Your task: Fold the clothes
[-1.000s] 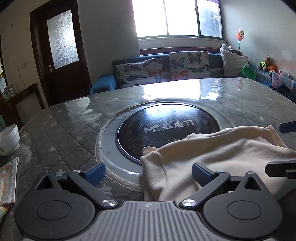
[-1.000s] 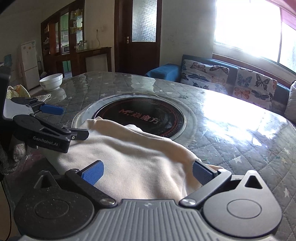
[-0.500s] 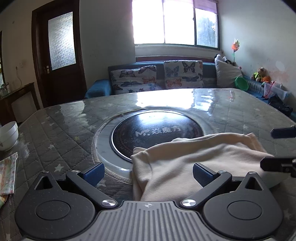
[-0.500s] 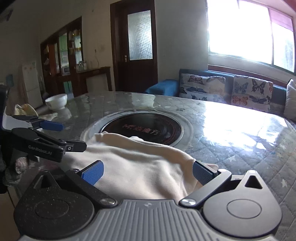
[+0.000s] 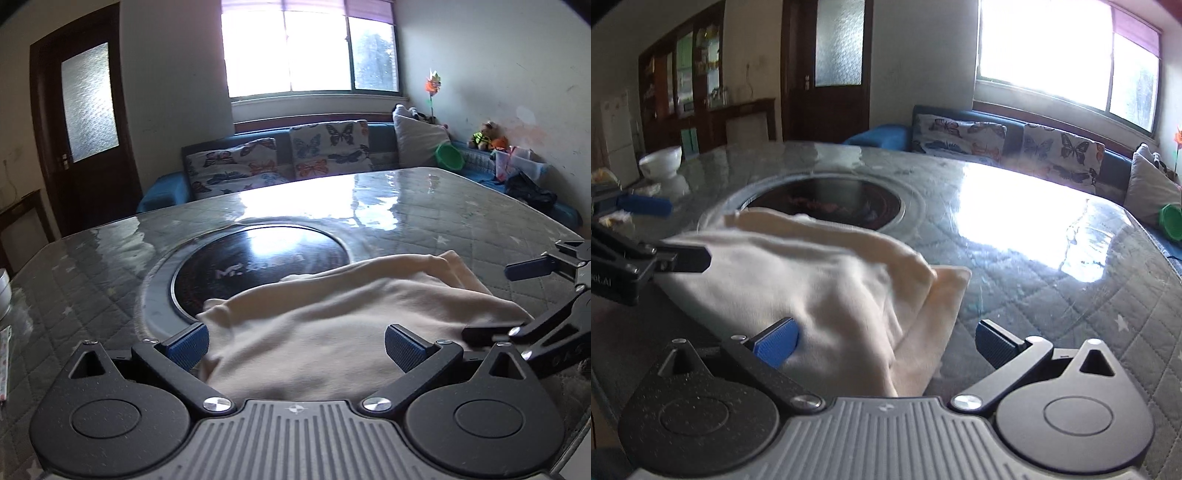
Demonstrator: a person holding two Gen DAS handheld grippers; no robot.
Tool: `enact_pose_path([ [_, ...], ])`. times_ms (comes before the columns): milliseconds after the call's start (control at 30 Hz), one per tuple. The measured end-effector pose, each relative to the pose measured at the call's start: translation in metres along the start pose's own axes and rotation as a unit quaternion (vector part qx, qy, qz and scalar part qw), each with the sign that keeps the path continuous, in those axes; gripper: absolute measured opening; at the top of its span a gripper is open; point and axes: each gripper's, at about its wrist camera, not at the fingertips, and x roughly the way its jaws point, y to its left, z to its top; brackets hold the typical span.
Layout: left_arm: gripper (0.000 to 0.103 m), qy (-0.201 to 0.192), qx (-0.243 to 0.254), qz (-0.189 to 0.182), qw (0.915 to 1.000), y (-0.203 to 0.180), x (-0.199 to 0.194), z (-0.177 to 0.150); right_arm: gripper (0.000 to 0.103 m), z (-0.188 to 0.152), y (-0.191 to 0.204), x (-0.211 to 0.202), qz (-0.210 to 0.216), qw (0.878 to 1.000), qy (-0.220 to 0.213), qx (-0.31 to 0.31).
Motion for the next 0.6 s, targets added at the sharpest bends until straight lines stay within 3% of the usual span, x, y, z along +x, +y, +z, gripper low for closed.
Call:
enact_pose_path([
  [333,0.103,-0.005,0.011,-0.025,0.9996,-0.019,0.009,0.003,0.103,0.004,-0.019,-0.013,0.029,0.999,-0.006,0.026],
  [600,0.102,-0.004,0.017,-0.041,0.999,-0.032,0.02,0.003,0.103,0.006,-0.045,-0.024,0.0,0.999,-0.011,0.043],
])
